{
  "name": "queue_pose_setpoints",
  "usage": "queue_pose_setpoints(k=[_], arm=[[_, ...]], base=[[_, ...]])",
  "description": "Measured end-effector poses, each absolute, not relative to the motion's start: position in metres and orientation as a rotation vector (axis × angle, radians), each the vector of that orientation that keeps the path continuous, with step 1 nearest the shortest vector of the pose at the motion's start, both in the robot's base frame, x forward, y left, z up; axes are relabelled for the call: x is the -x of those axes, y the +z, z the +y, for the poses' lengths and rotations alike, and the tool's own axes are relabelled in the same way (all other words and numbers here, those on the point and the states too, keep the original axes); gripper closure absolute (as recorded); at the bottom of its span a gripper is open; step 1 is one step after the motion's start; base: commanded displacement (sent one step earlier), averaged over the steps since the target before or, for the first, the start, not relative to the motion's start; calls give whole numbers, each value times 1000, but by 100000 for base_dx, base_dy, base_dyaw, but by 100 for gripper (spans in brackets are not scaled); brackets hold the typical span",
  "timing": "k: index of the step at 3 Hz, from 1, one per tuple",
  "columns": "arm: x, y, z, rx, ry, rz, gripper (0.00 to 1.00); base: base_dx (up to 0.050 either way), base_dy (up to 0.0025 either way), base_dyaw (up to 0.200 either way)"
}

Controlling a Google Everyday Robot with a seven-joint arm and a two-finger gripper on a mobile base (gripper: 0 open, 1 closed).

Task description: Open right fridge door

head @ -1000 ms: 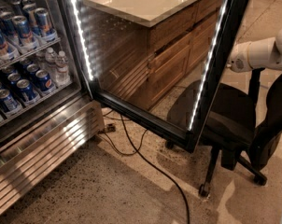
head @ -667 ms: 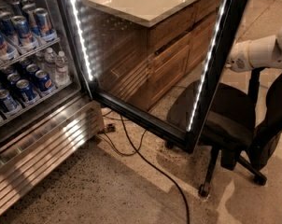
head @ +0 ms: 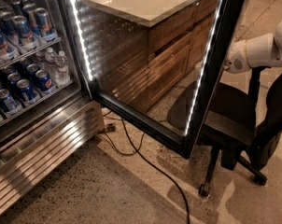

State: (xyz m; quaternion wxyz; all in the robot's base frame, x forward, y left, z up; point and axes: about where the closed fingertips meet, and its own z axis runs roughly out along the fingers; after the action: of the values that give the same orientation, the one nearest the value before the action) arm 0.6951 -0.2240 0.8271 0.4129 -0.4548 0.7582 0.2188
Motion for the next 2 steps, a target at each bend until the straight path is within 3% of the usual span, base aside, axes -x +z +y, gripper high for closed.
queue_pose_setpoints(k=[2], arm=[[-671, 835, -194, 1262, 633, 1864, 100]], base=[[0, 0, 0]])
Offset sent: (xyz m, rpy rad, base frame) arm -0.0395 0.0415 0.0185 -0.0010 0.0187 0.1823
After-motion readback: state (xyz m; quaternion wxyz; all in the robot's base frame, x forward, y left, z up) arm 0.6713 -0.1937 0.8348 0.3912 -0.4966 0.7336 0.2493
